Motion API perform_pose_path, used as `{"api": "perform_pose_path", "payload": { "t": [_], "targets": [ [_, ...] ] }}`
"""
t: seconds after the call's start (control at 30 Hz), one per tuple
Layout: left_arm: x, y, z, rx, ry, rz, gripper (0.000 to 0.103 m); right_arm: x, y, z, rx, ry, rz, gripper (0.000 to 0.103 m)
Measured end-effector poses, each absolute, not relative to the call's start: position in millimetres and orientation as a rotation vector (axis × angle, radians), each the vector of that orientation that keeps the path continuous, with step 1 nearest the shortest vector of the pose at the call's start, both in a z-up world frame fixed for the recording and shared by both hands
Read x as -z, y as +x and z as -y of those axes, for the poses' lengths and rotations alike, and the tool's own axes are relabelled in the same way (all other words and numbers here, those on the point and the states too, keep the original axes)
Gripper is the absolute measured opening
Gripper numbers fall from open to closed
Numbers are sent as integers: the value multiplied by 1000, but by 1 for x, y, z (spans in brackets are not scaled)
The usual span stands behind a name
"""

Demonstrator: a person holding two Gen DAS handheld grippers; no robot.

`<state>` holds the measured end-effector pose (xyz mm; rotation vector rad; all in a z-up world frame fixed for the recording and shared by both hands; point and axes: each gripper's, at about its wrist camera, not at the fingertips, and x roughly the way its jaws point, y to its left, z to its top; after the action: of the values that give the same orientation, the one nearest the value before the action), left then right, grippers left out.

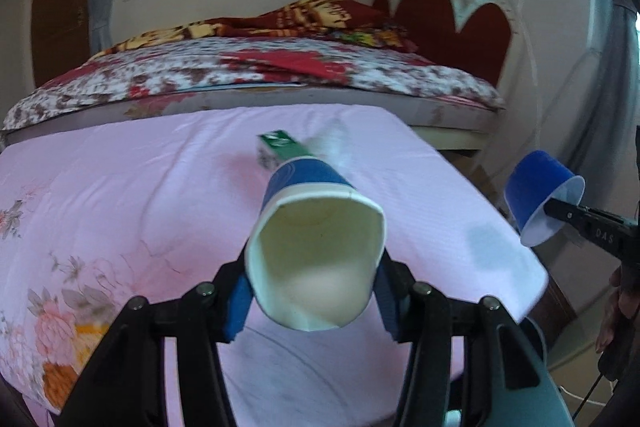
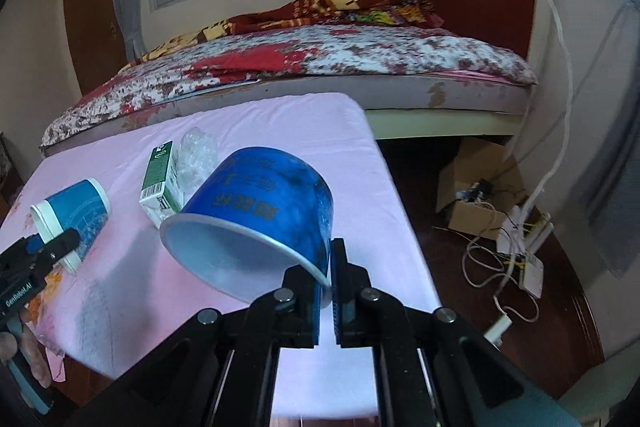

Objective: Collect trash
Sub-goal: 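Carry both blue paper cups toward the black bin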

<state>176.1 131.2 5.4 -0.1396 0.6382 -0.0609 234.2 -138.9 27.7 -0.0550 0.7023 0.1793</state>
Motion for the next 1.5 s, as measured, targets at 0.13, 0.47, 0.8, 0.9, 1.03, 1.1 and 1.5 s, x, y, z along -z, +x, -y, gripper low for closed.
{"api": "perform_pose_path", "payload": {
  "t": [0.13,0.47,0.8,0.9,1.03,1.1,1.5],
  "targets": [
    [-9,165,-105,119,-131,-633,52,-35,204,167,-149,-51,-698,5],
    [-12,149,-17,299,-71,-646,51,-26,155,253,-17,-23,-732,5],
    [-4,128,65,458,4,-672,51,-2,117,326,86,28,-778,5],
    [0,120,90,511,31,-685,51,4,107,346,111,43,-791,5],
    [5,114,116,555,58,-702,51,19,96,367,137,58,-822,5],
    [11,111,128,576,69,-716,51,29,92,377,145,70,-841,5],
    [53,110,167,640,107,-826,51,100,90,409,174,98,-979,5]
  ]
}}
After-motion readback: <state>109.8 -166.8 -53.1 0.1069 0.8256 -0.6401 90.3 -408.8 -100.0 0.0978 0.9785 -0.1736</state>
